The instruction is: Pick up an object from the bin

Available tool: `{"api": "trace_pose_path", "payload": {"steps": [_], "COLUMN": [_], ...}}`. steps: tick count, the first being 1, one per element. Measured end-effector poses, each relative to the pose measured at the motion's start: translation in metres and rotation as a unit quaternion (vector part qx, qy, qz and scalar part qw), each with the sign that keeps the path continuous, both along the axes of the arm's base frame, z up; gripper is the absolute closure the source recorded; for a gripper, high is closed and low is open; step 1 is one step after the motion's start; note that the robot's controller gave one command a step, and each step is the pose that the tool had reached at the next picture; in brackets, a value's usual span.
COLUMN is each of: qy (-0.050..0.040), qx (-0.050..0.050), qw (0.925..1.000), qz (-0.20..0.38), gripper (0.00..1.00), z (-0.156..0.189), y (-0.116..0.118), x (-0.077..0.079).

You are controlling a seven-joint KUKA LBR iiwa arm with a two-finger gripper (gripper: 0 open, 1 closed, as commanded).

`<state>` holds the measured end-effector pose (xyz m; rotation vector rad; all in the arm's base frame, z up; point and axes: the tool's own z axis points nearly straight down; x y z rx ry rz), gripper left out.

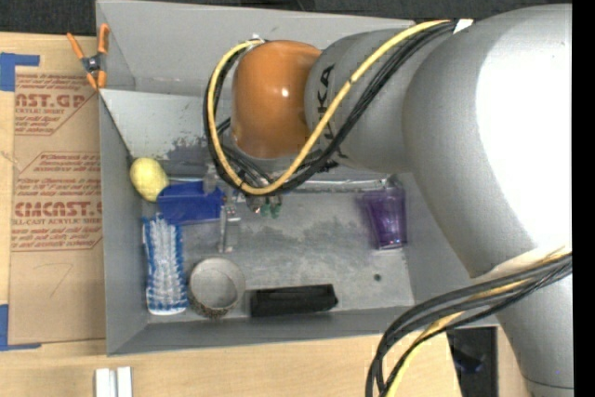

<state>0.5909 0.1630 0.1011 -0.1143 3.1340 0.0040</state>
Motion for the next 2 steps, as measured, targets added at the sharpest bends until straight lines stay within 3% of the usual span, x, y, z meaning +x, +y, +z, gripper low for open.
{"api": "trace_pose_path", "payload": {"steps": [1,2], "qy": [-0.0072,0.0036], "qx": [0.002,0.0], "qw": [0.9995,0.9989], "qz": [0.031,-0.046], "gripper": [0.0,0.0], "z": [0.062,-0.002], "y": [0.006,0.037], "x": [0.004,-0.012]}}
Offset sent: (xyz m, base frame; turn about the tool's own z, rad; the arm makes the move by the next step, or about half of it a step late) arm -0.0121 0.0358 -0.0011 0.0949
